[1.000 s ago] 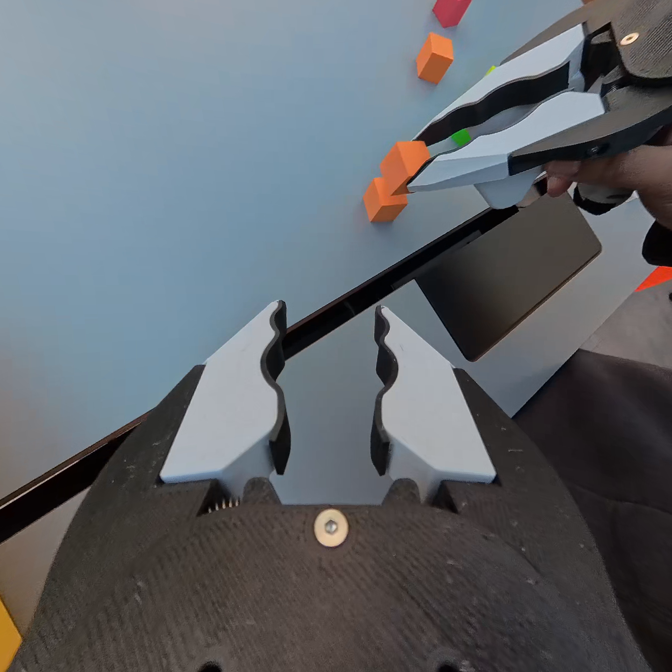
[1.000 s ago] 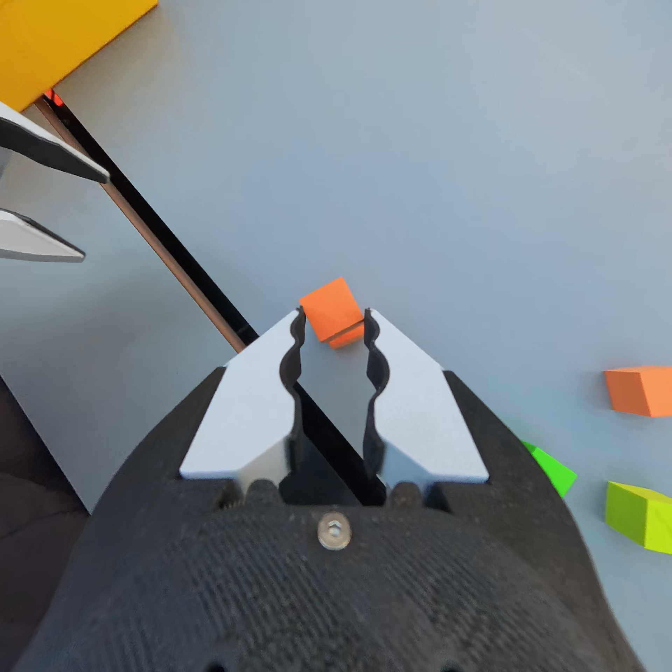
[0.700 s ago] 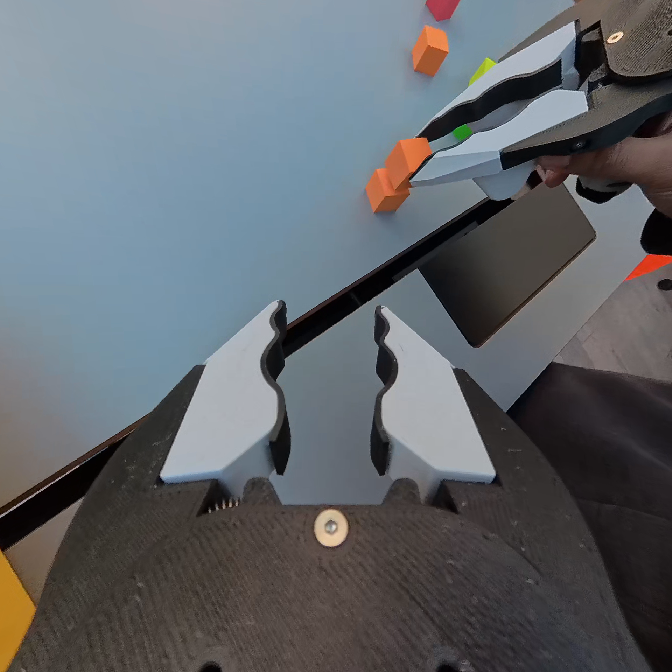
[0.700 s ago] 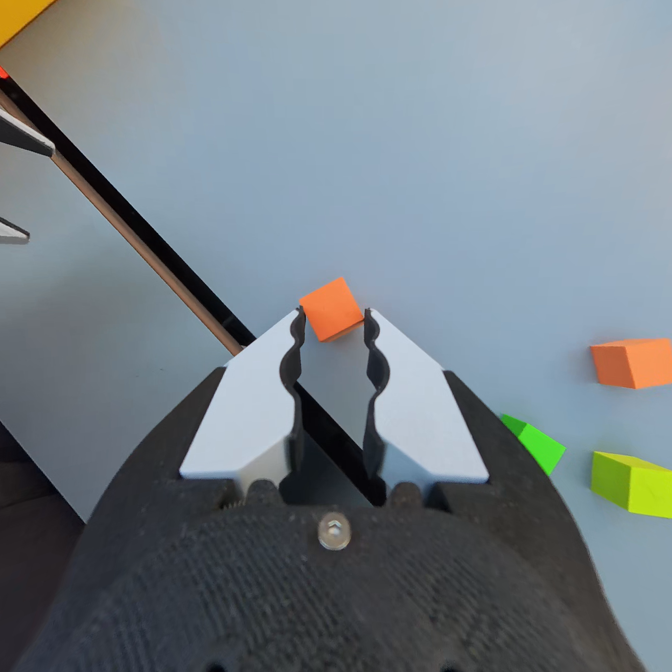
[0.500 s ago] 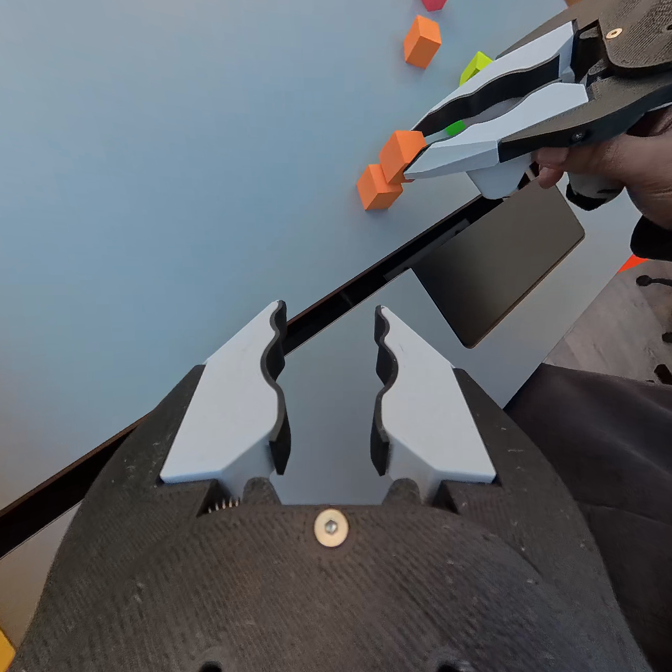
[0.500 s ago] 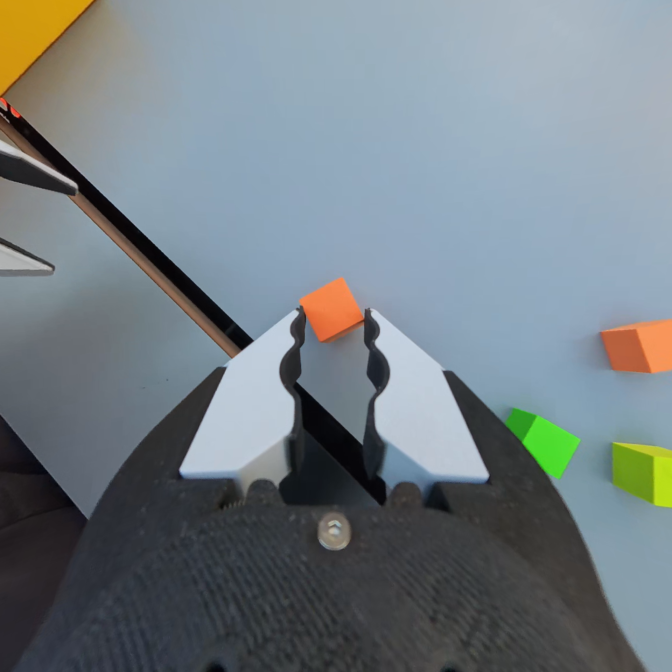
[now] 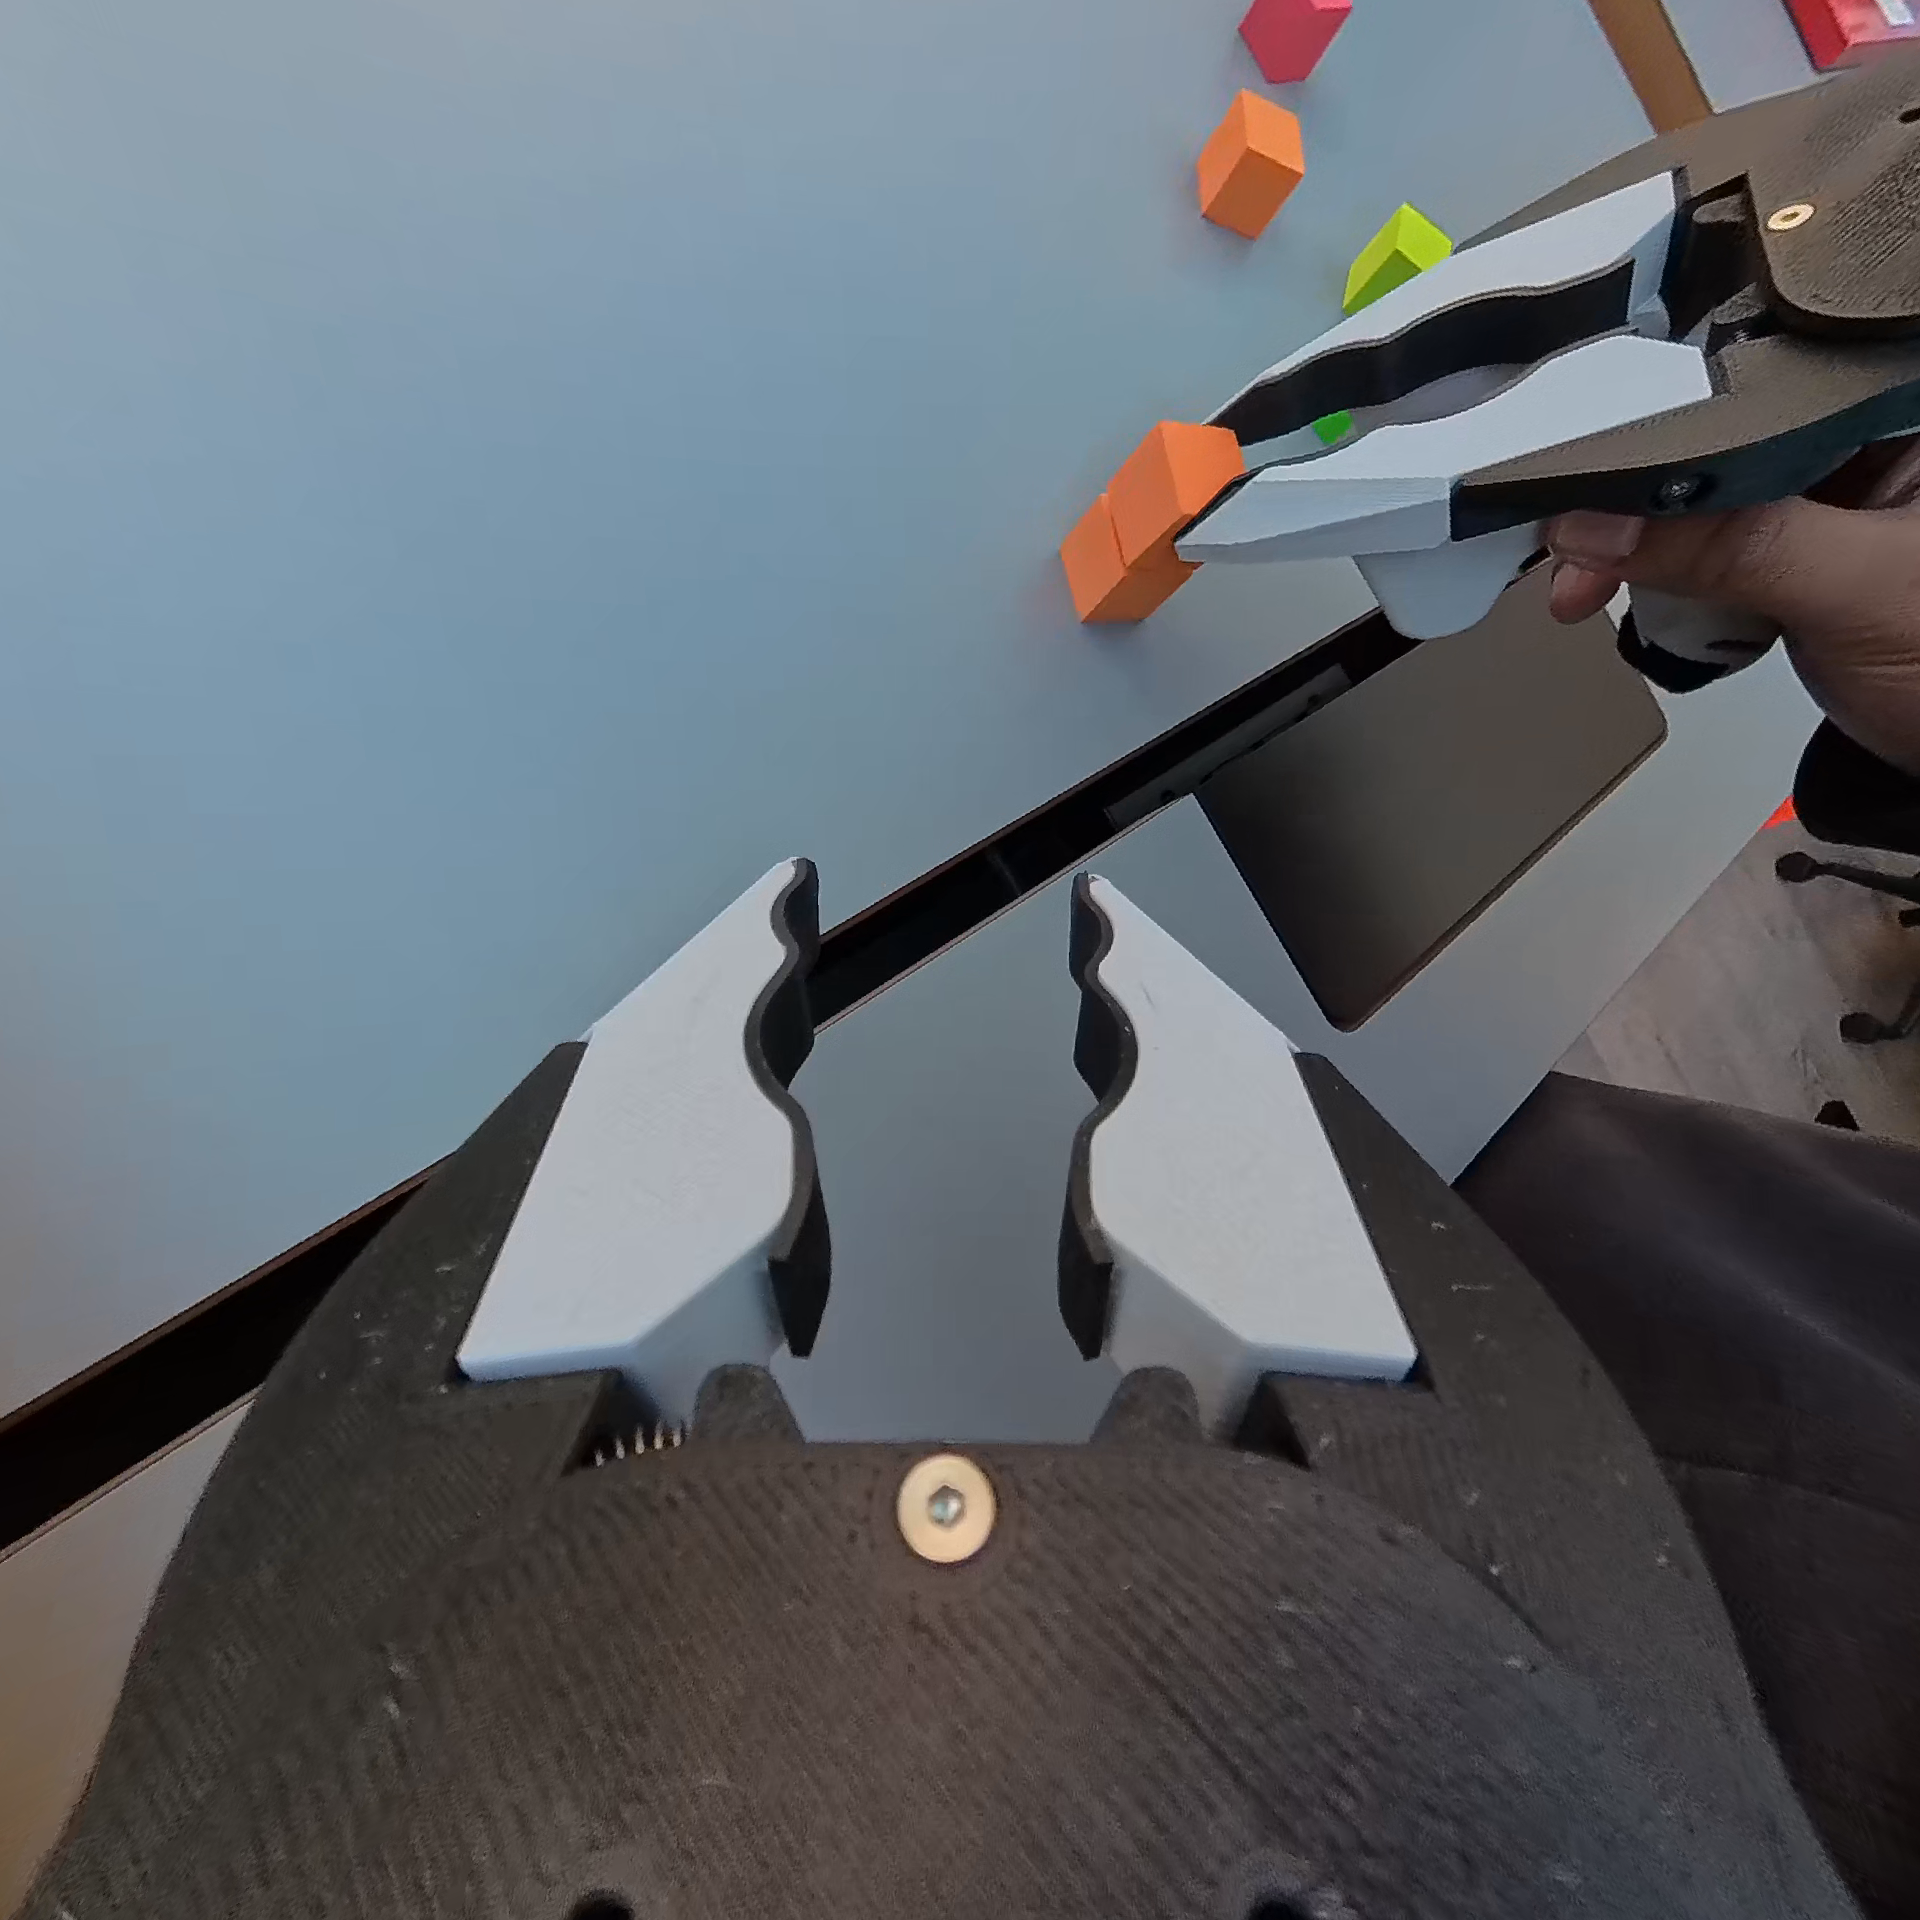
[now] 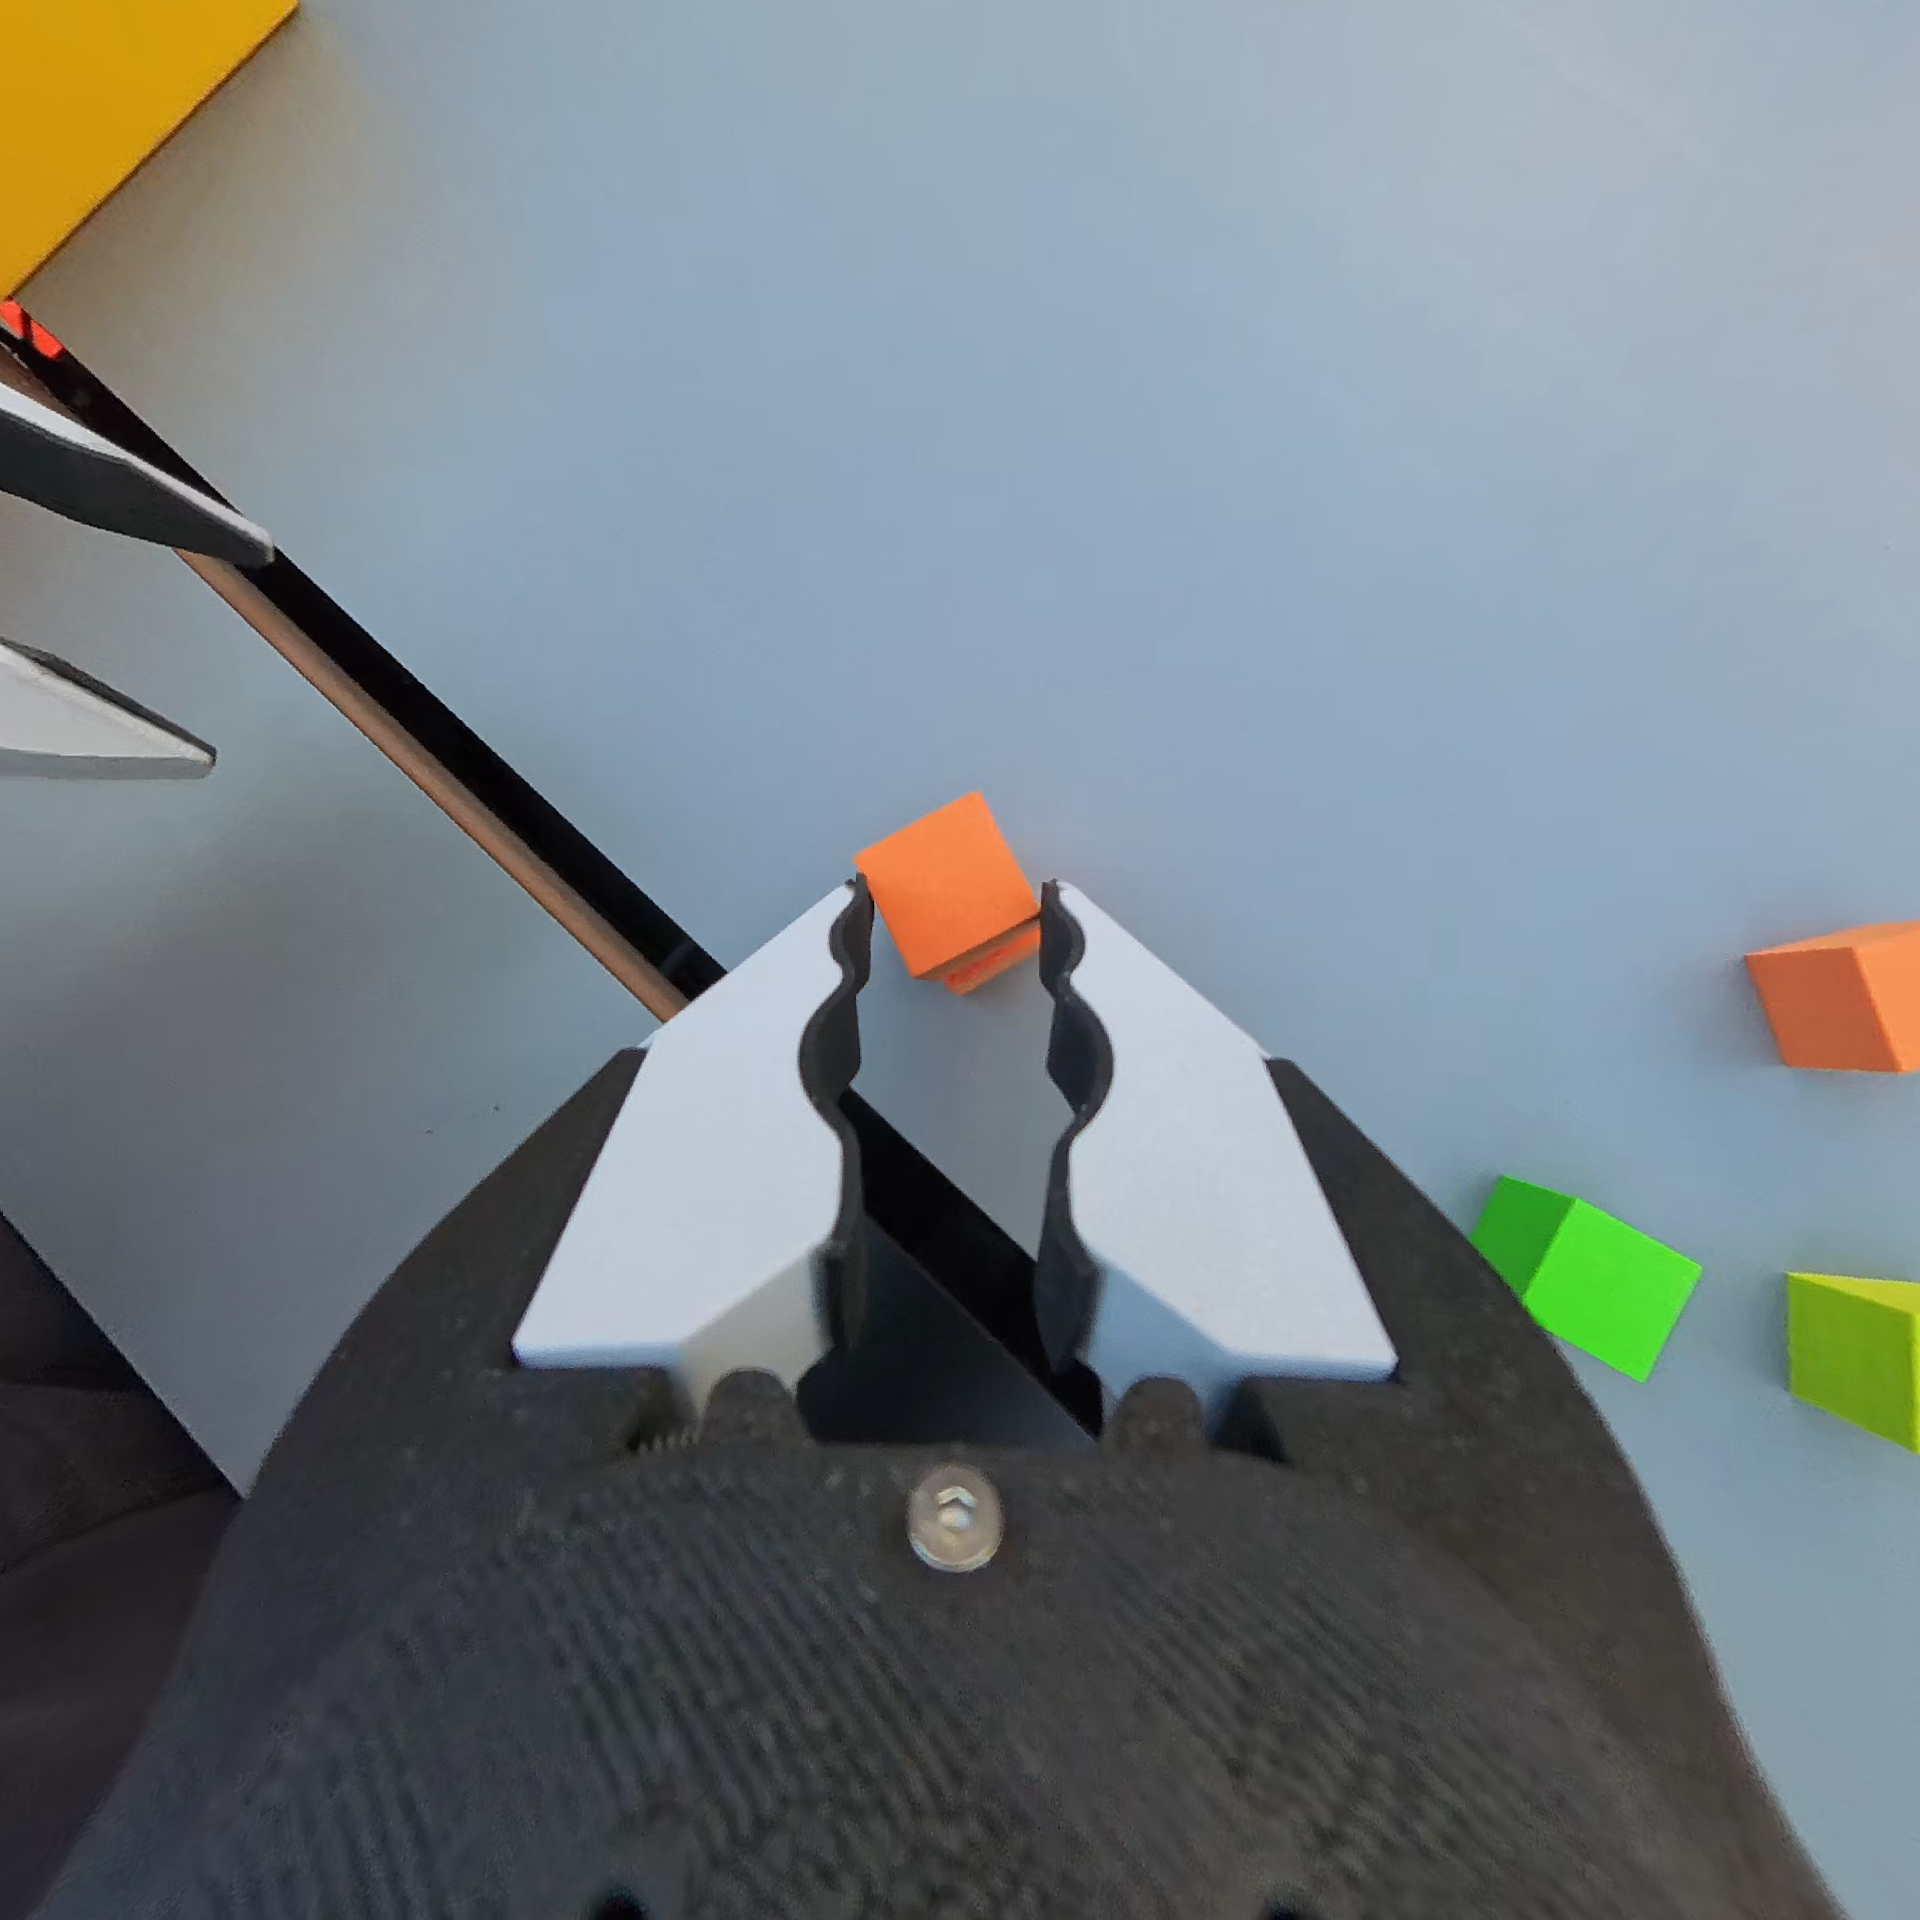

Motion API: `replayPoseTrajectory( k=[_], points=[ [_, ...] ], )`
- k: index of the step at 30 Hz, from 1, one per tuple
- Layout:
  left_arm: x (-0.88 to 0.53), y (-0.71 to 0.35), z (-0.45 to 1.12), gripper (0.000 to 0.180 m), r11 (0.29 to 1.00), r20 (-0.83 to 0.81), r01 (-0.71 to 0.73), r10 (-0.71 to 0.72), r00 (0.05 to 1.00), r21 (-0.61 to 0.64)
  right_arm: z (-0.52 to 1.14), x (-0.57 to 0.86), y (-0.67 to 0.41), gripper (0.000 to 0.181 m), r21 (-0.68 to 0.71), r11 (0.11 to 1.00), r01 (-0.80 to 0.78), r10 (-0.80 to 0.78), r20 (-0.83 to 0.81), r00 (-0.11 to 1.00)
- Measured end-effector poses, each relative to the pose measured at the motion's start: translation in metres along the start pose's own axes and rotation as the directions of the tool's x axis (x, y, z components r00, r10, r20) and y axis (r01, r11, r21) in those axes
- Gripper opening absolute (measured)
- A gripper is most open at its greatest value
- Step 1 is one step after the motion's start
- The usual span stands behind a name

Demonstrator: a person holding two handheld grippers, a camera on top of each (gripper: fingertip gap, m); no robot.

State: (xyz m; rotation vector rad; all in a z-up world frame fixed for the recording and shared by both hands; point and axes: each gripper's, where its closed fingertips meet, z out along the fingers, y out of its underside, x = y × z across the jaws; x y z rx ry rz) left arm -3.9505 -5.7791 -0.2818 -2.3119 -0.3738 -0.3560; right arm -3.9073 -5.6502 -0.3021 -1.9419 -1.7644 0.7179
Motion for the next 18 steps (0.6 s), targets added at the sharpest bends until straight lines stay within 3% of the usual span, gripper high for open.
replayPoseTrajectory(
  k=[18],
  points=[
    [-0.0021, 0.0032, 0.0012, 0.046, 1.0, 0.006, 0.008, -0.008, 1.0, -0.008, 0.0017, 0.0049, 0.0071, 0.031, -0.018, 0.998, 0.063, -0.062, 0.032, 0.998]
  ],
)
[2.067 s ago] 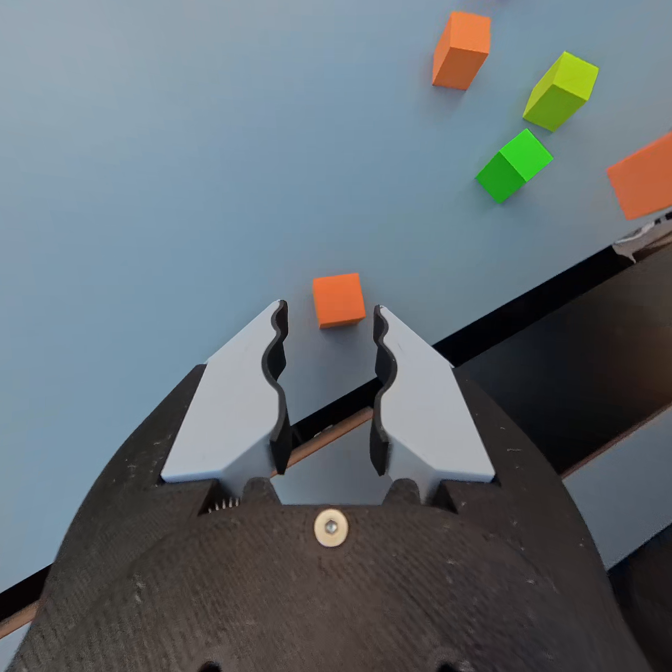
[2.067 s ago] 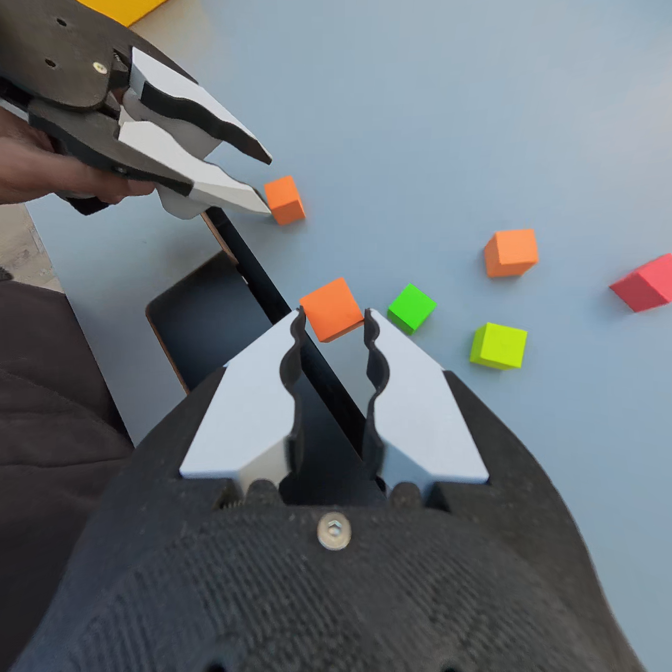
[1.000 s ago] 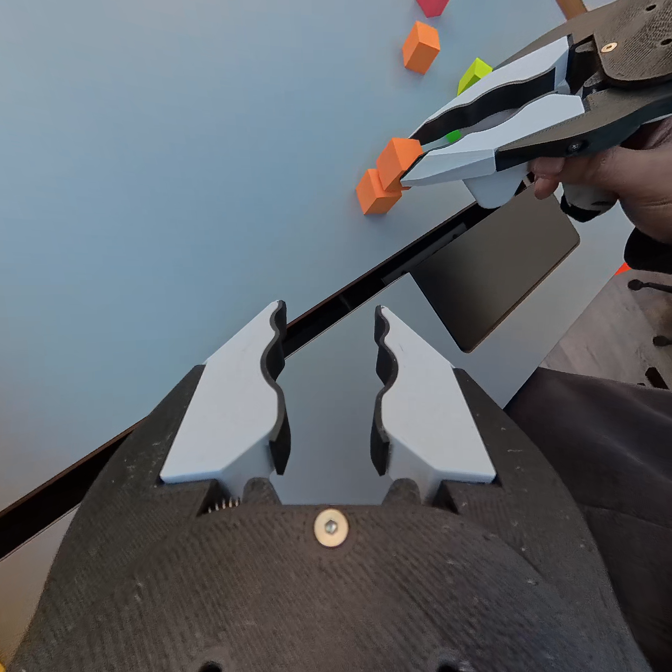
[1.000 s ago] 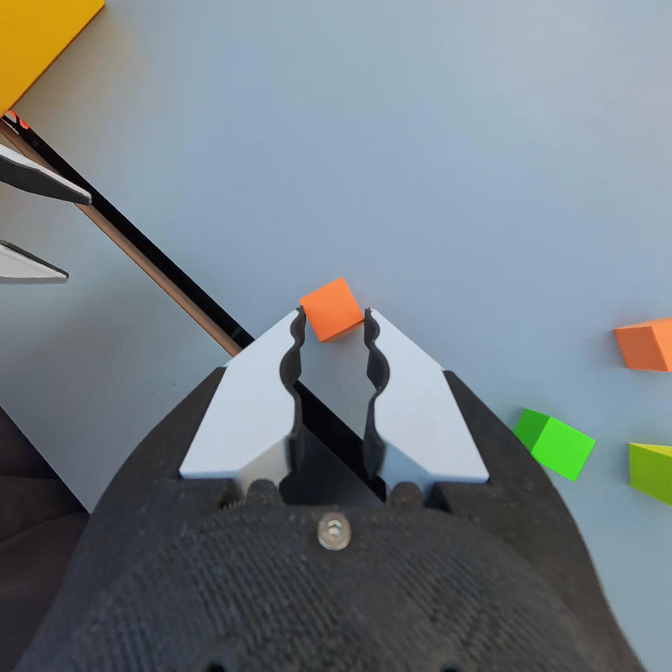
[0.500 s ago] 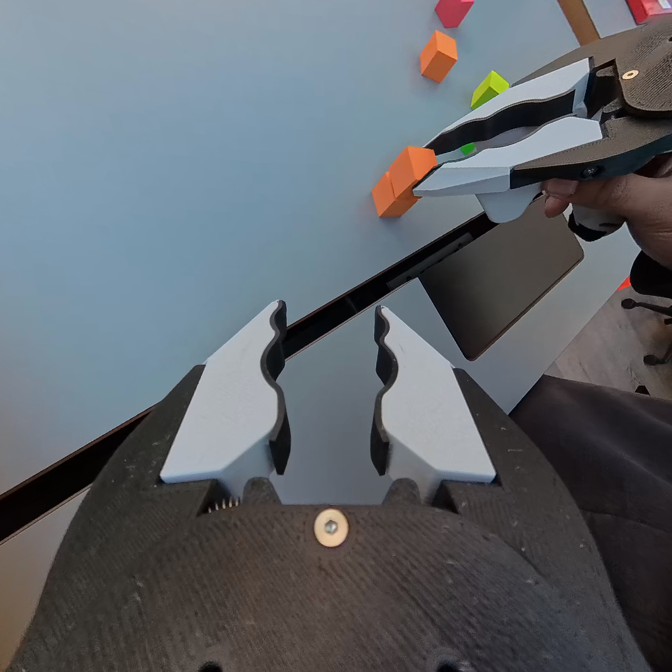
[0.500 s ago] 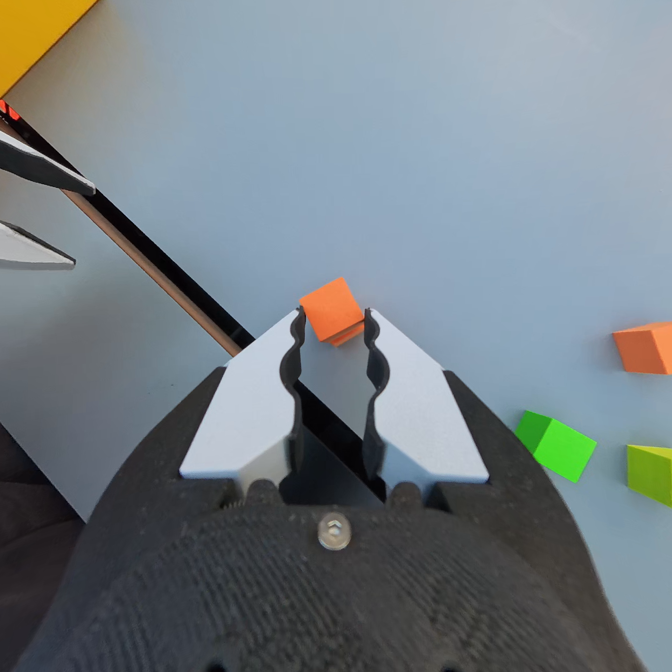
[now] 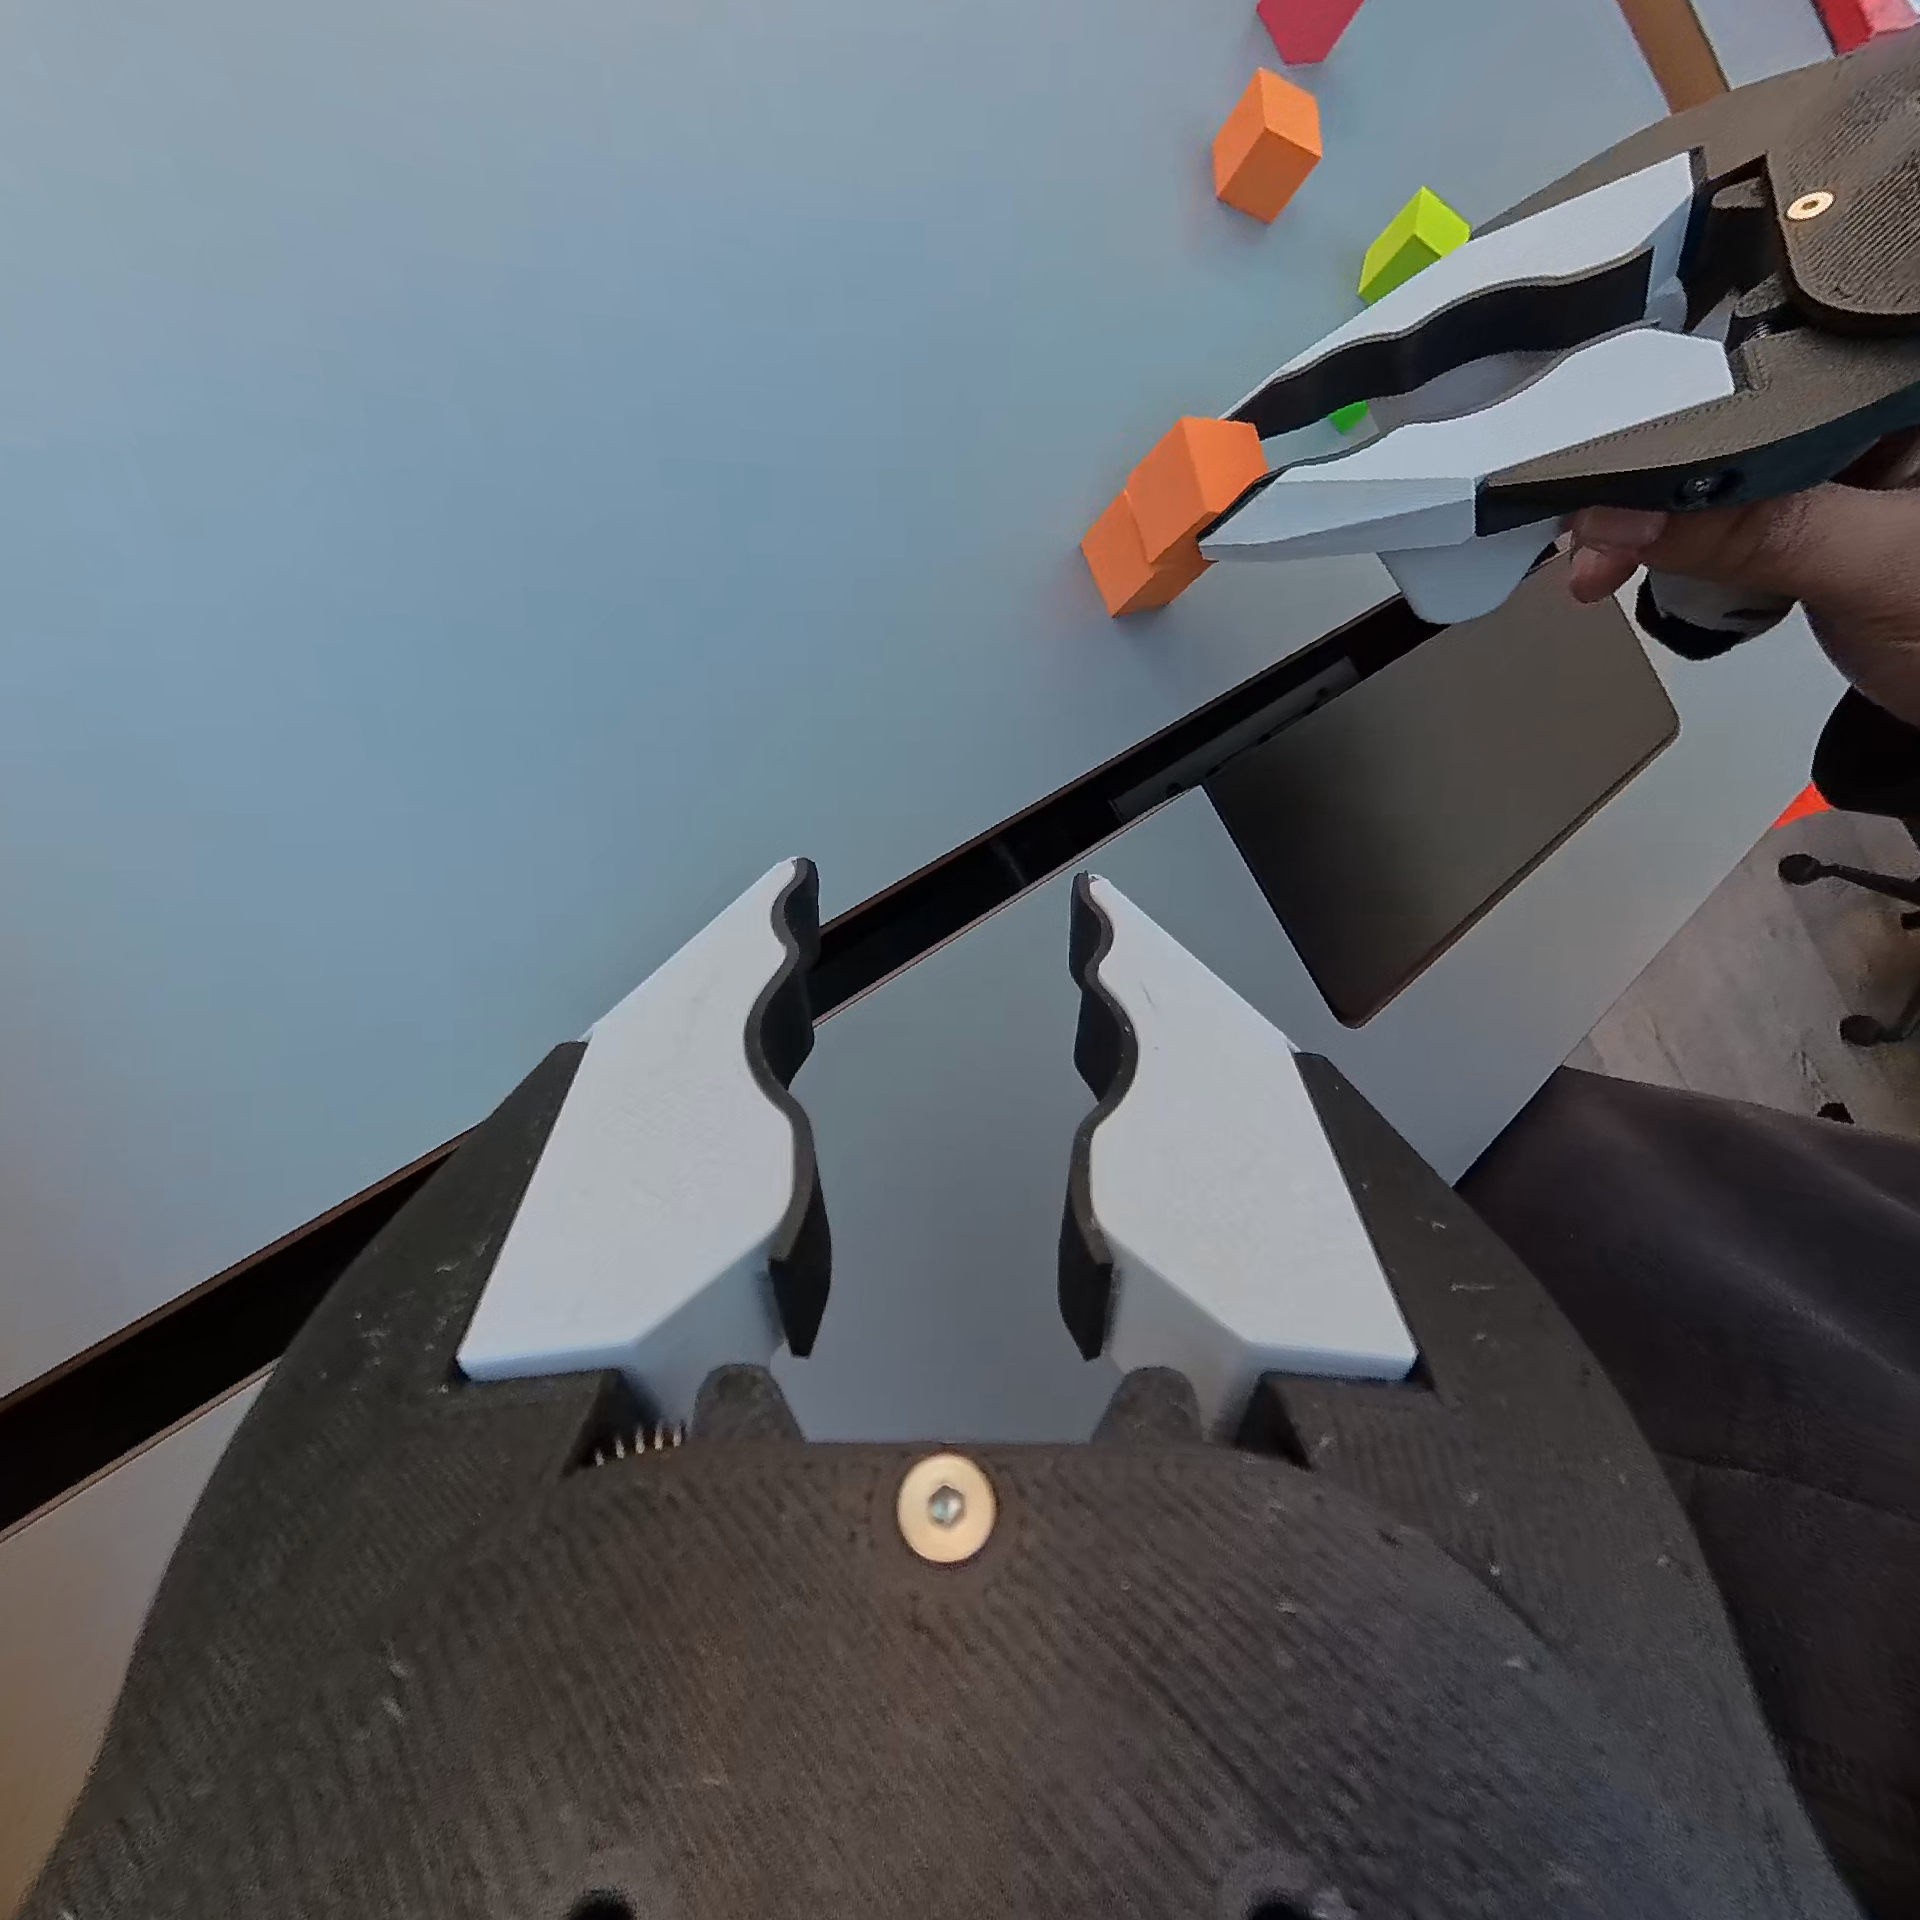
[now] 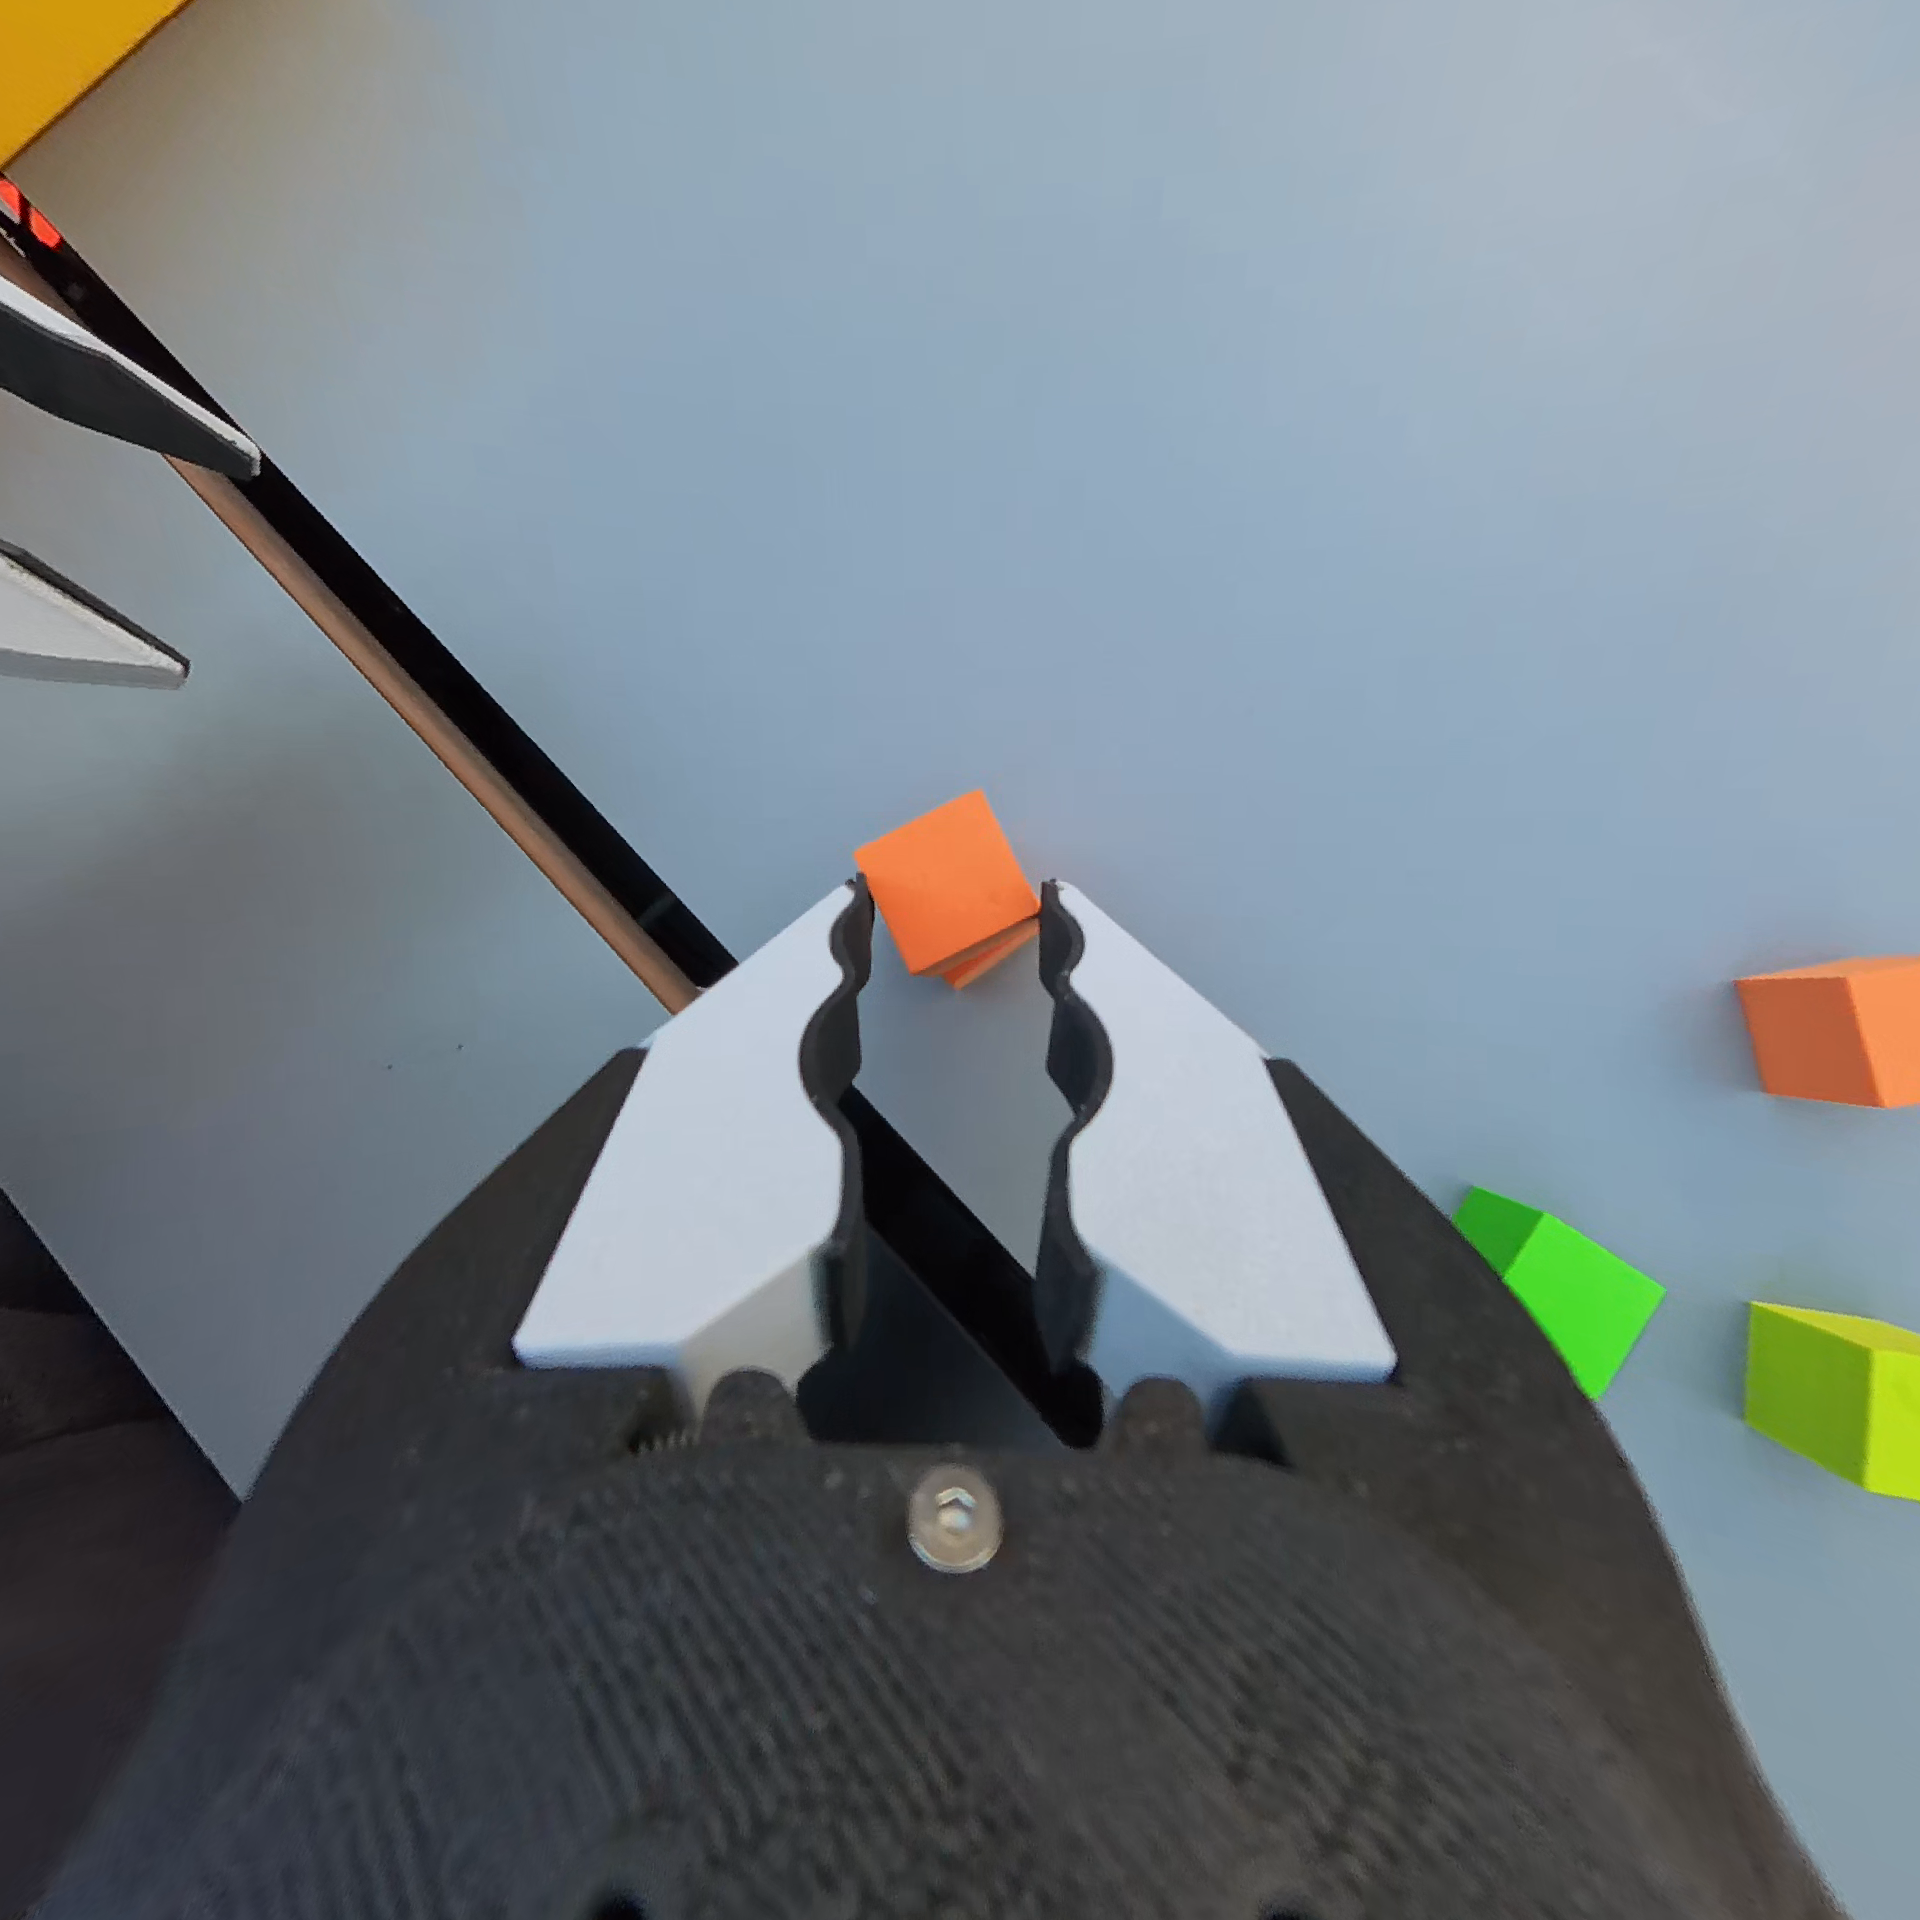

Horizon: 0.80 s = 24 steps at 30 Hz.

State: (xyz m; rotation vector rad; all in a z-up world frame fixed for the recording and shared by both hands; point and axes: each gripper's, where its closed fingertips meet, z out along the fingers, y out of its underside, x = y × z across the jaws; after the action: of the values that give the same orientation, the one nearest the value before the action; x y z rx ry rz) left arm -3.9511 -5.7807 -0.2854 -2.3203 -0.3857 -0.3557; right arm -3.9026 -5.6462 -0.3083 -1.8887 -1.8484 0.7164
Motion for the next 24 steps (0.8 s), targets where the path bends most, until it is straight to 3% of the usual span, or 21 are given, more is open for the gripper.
replayPoseTrajectory(
  k=[24],
  points=[
    [-0.0062, -0.0034, 0.0019, 0.046, 1.0, 0.009, 0.024, -0.024, 1.0, 0.007, -0.0045, -0.0011, -0.0032, 0.031, -0.01, 0.99, 0.143, -0.141, 0.135, 0.981]
  ],
)
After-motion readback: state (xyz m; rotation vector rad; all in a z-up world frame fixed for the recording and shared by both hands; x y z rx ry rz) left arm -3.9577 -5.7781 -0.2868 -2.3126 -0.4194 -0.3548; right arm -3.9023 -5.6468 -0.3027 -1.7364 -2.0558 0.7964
